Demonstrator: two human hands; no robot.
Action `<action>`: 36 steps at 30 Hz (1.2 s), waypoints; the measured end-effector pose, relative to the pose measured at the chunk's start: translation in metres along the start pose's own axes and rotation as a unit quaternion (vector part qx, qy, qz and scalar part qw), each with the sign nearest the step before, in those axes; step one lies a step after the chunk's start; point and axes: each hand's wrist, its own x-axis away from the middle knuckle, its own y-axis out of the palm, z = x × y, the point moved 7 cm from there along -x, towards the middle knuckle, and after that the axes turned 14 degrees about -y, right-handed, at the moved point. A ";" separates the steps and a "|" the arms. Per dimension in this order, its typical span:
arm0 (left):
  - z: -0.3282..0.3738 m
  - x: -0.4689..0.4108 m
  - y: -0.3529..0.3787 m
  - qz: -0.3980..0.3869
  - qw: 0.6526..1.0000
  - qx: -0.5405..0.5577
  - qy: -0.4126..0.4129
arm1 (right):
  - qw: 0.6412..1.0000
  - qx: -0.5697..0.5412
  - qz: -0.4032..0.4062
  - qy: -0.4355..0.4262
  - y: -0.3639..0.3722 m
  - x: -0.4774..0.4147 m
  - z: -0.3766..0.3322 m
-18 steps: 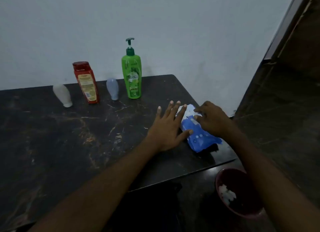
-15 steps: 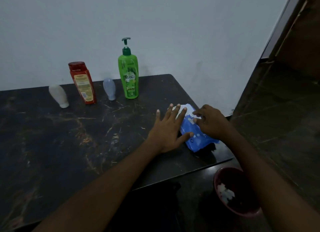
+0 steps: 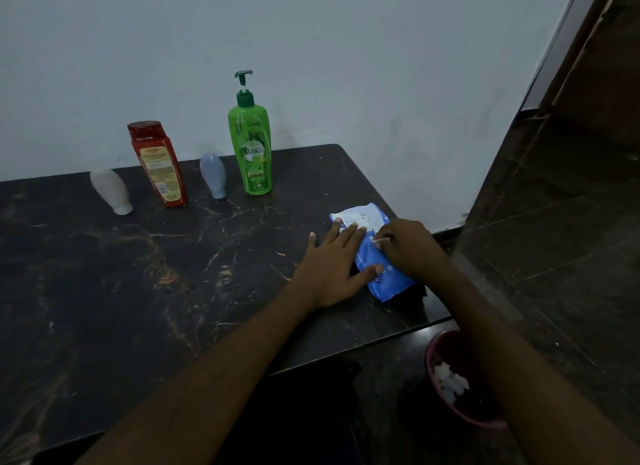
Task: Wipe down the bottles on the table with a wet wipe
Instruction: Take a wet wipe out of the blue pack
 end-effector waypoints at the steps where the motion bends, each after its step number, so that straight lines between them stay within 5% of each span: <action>1: 0.000 0.000 0.000 0.000 1.000 0.002 0.000 | 1.000 -0.009 0.010 0.006 -0.001 0.001 0.001; 7: -0.001 0.000 0.000 0.003 1.000 -0.003 0.000 | 0.988 -0.119 0.090 0.047 -0.020 0.006 0.012; 12: 0.000 0.000 0.000 -0.013 1.000 -0.010 0.002 | 0.930 -0.321 0.160 0.084 -0.053 0.017 0.004; 19: -0.003 0.011 -0.017 0.011 0.995 0.094 -0.009 | 0.908 -0.381 0.164 0.061 -0.063 0.016 -0.021; 29: -0.052 0.062 -0.095 0.212 0.914 0.346 -0.005 | 0.866 -0.477 0.150 0.025 -0.026 -0.006 -0.083; 36: -0.116 0.092 -0.120 0.231 0.866 0.434 -0.093 | 0.882 -0.454 0.116 -0.046 0.011 -0.038 -0.153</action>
